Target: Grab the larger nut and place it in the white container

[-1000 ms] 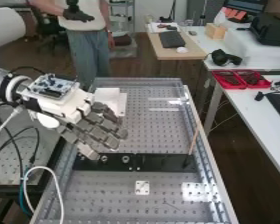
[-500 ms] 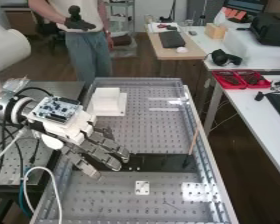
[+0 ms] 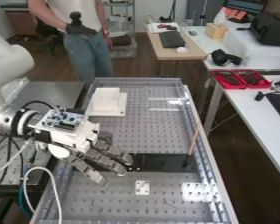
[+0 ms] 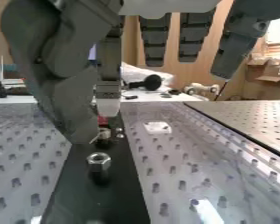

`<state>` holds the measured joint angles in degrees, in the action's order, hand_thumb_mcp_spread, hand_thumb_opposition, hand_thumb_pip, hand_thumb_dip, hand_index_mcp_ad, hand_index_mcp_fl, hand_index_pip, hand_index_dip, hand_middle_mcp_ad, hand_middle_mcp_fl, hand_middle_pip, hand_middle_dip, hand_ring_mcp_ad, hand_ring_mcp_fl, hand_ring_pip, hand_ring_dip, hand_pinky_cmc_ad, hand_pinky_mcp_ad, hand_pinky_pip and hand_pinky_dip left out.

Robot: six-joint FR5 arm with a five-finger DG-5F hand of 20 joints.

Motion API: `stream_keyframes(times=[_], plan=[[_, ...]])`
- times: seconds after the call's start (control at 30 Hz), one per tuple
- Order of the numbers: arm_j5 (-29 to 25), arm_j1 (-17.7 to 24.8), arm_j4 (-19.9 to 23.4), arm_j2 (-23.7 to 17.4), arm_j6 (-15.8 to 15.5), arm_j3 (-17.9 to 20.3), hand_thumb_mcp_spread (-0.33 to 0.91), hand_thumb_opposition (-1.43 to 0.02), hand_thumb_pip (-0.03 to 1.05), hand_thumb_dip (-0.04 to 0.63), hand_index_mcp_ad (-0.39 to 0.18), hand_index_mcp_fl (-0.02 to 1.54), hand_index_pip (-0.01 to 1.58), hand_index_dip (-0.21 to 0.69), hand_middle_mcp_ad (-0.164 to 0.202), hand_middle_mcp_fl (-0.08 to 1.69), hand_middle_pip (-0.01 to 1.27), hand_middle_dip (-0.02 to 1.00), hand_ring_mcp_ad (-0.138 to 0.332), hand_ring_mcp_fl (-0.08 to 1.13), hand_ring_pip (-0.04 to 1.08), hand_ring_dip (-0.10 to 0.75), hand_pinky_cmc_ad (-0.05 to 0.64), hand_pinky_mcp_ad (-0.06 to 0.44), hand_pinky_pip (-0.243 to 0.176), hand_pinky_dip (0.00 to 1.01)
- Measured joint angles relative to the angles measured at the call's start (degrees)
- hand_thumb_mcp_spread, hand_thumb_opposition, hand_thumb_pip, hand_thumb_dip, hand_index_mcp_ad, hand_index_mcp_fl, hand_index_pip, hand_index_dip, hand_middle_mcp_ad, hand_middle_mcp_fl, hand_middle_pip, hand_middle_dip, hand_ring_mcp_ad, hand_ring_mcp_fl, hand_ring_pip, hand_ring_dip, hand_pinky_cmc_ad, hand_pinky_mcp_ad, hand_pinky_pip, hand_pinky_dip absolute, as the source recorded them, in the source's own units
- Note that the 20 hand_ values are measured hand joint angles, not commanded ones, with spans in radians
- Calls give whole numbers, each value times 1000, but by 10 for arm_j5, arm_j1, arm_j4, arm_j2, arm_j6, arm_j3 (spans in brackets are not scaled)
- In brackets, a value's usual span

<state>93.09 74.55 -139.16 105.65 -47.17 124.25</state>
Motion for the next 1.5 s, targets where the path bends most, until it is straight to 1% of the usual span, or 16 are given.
stream_keyframes(times=[0.03, 0.17, 0.27, 0.67, 0.87, 0.93, 1.0, 1.13, 1.23, 1.27, 1.33, 1.4, 1.43, 1.5], plan=[[3, -2, 3, 3, -3, 0, 326, -897, 721, 206, -202, 7, 1559, 201, 87, 3, 134, 215, 166, 0, 79, 101, 349, 304, -89, 405], [10, -6, 14, 12, -8, 1, 344, -894, 721, 206, -206, 7, 1555, 206, 86, 3, 138, 222, 164, 0, 75, 103, 346, 304, -89, 403], [13, -7, 18, 18, -13, 0, 344, -894, 721, 206, -204, 7, 1557, 209, 87, 3, 138, 222, 166, 0, 80, 113, 346, 304, -89, 374], [35, -12, 34, 35, -31, -5, 344, -894, 721, 206, -215, 7, 1557, 209, 84, 3, 138, 222, 164, 0, 82, 113, 346, 298, -89, 374], [50, -20, 35, 38, -45, -10, 360, -894, 721, 206, -211, 7, 1555, 204, 86, 3, 134, 222, 168, 0, 82, 113, 349, 293, -89, 358], [57, -22, 32, 39, -53, -12, 360, -894, 721, 206, -215, 7, 1555, 204, 86, 3, 138, 222, 159, 0, 75, 119, 349, 293, -89, 358], [63, -24, 31, 40, -58, -14, 360, -894, 721, 206, -215, 7, 1555, 208, 86, 3, 134, 218, 161, 0, 75, 119, 349, 293, -89, 358], [84, -29, 31, 41, -69, -17, 360, -894, 721, 206, -215, 7, 1555, 197, 86, 3, 134, 218, 161, 0, 75, 119, 349, 293, -89, 358], [98, -32, 23, 42, -77, -21, 360, -894, 726, 206, -215, 7, 1559, 202, 82, 3, 134, 218, 157, 0, 75, 119, 349, 293, -89, 358], [100, -32, 21, 43, -78, -22, 360, -894, 726, 206, -215, 7, 1555, 185, 82, 3, 134, 218, 157, 0, 75, 119, 349, 293, -89, 358], [104, -33, 17, 44, -79, -24, 360, -894, 726, 206, -215, 7, 1557, 185, 82, 3, 134, 218, 157, 0, 75, 119, 349, 293, -89, 363], [111, -35, 15, 46, -81, -25, 360, -897, 726, 222, -215, 7, 1555, 171, 86, 3, 134, 218, 157, 0, 75, 119, 349, 293, -89, 375], [115, -36, 15, 46, -83, -26, 354, -899, 733, 225, -215, 7, 1555, 171, 82, 3, 134, 218, 157, 0, 75, 119, 349, 293, -89, 375], [121, -37, 13, 48, -87, -28, 354, -895, 796, 225, -215, 3, 1557, 171, 82, 3, 134, 218, 157, 0, 77, 119, 349, 293, -89, 382]])
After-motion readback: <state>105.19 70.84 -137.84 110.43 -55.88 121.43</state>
